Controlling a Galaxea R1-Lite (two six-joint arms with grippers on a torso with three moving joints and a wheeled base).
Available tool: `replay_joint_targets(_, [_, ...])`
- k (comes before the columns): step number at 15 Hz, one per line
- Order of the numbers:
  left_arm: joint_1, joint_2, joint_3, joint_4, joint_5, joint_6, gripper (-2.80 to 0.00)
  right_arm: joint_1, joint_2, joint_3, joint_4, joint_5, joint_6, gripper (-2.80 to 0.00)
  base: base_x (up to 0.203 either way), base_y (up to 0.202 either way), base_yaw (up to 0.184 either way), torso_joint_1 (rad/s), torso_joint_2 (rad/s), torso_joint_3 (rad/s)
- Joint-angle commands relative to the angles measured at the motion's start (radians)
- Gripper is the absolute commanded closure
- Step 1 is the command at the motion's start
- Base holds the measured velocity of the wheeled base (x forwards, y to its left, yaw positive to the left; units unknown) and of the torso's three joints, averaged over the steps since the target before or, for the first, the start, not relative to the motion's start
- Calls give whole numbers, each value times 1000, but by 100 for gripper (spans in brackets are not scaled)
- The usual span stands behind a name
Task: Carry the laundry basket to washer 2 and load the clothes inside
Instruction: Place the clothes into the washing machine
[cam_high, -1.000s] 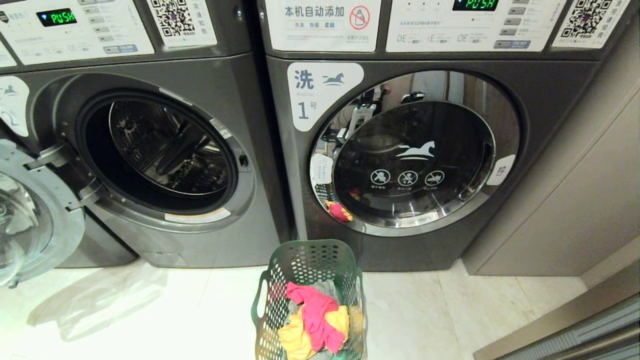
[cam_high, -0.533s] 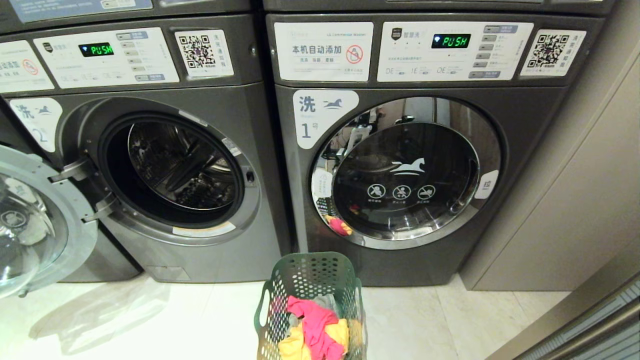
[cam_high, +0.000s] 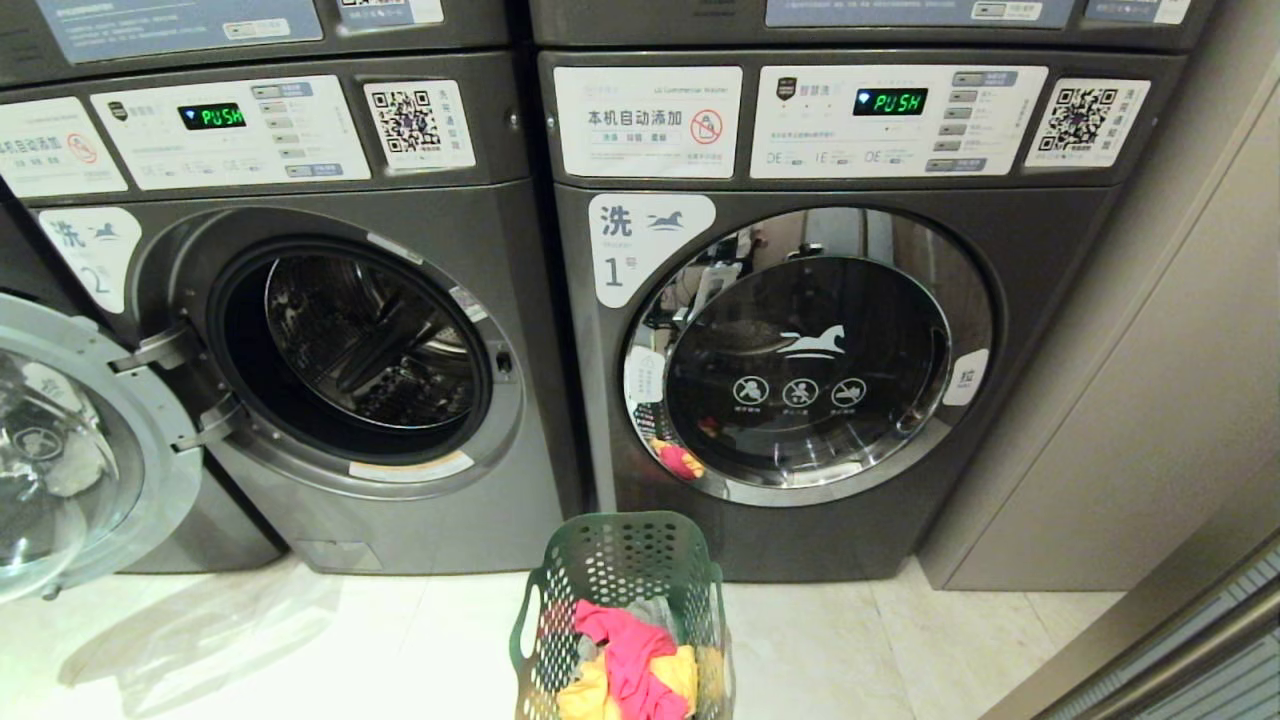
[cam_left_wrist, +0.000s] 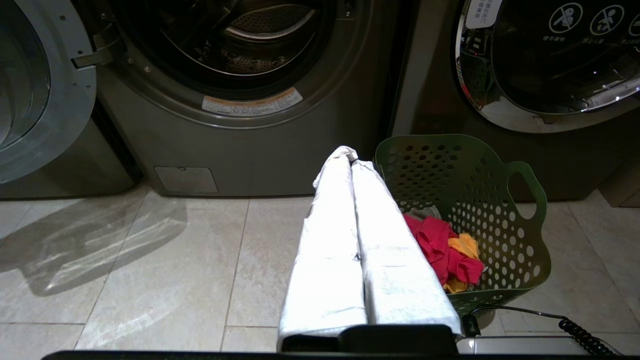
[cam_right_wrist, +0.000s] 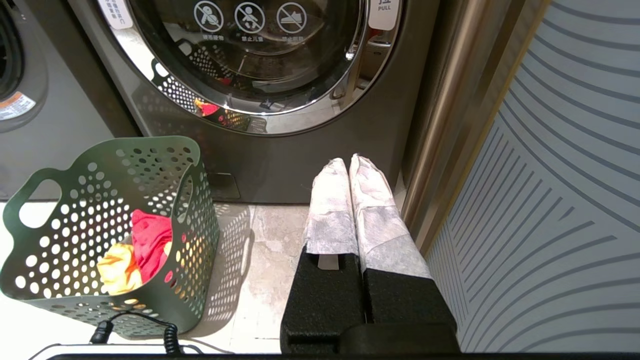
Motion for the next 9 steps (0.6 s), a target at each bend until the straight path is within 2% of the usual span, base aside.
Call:
replay_joint_targets(1, [0, 2, 0, -1, 0, 1, 0, 0, 0, 0, -1, 1, 0, 0, 0, 0, 0, 0, 0, 0])
replay_joint_targets(4, [0, 2, 0, -1, 0, 1, 0, 0, 0, 0, -1, 1, -1, 0, 1, 22, -1, 1, -1, -1])
replay_joint_targets(9, [0, 2, 0, -2, -1, 1, 0, 0, 0, 0, -1, 1, -1, 0, 1, 183, -1, 2, 1, 3])
